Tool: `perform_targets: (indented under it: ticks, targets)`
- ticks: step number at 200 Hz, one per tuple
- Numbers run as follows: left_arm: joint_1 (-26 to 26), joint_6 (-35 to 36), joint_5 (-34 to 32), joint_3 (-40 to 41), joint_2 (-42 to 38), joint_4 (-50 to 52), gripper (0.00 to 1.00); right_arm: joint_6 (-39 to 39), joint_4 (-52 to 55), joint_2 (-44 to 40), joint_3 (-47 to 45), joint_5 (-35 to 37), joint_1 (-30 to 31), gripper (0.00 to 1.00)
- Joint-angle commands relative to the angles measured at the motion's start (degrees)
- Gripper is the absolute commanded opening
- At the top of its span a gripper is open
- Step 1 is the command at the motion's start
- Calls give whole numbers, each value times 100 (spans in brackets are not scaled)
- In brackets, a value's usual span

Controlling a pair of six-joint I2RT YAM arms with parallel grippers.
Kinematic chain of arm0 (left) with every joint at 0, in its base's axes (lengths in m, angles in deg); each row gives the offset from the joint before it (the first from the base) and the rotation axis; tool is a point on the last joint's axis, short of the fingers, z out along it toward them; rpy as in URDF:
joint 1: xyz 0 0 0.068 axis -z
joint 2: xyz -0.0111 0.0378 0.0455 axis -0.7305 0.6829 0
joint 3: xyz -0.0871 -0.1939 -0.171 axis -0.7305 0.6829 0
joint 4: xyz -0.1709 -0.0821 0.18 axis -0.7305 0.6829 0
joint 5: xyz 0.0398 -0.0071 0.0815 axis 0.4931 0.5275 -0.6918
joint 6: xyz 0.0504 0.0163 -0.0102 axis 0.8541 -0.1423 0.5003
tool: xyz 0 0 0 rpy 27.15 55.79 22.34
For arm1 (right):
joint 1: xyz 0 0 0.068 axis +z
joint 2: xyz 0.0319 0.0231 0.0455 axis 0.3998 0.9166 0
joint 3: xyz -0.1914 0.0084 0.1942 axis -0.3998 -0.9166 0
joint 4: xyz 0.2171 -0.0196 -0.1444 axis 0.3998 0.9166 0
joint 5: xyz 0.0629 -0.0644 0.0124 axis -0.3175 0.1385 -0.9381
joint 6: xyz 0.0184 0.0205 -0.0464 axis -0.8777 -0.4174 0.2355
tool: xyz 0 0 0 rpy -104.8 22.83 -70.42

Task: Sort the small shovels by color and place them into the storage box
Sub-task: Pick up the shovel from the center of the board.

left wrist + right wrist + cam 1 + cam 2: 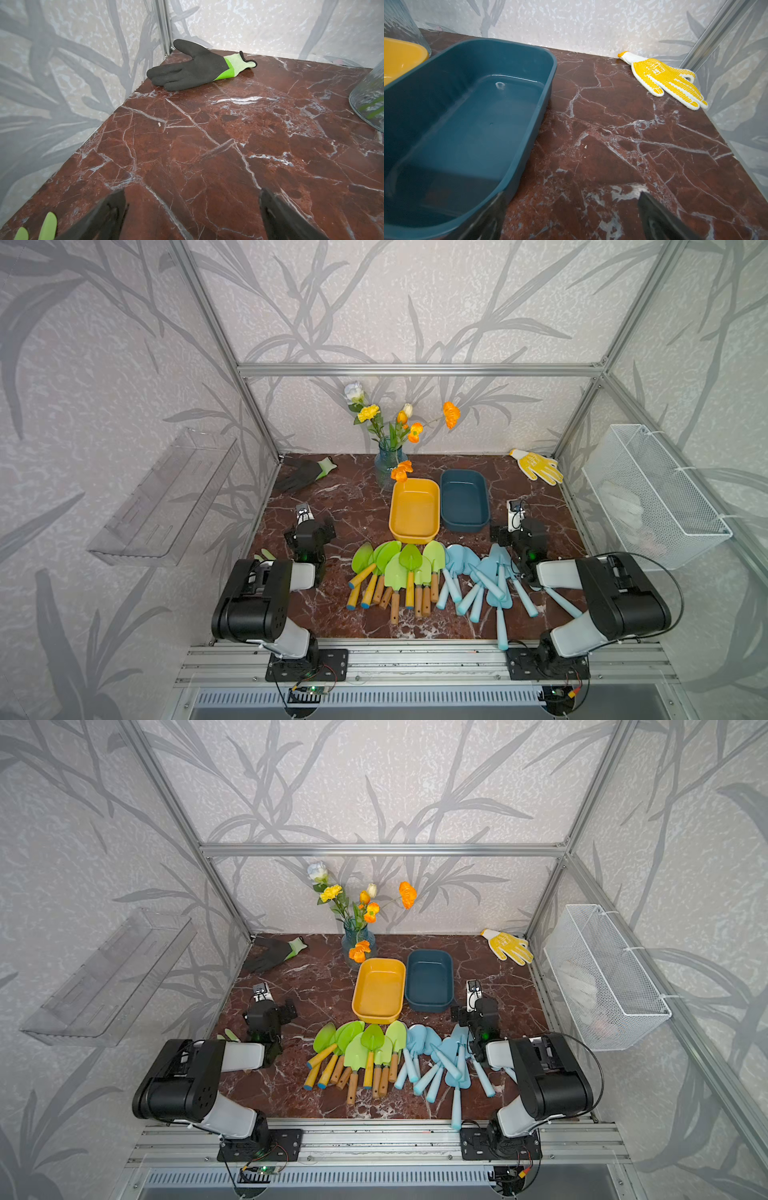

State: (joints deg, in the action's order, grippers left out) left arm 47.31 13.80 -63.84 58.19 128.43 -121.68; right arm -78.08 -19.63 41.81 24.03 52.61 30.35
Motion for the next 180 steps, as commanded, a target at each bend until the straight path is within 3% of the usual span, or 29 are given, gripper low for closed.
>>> perform_targets:
  ticks: [1, 180]
  targets:
    - [15, 91, -26, -70, -80, -18, 100, 38, 67, -101, 77, -60, -22, 99]
    - [14, 83, -19, -58, -95, -30, 100, -30, 102, -118, 100, -220, -106, 99]
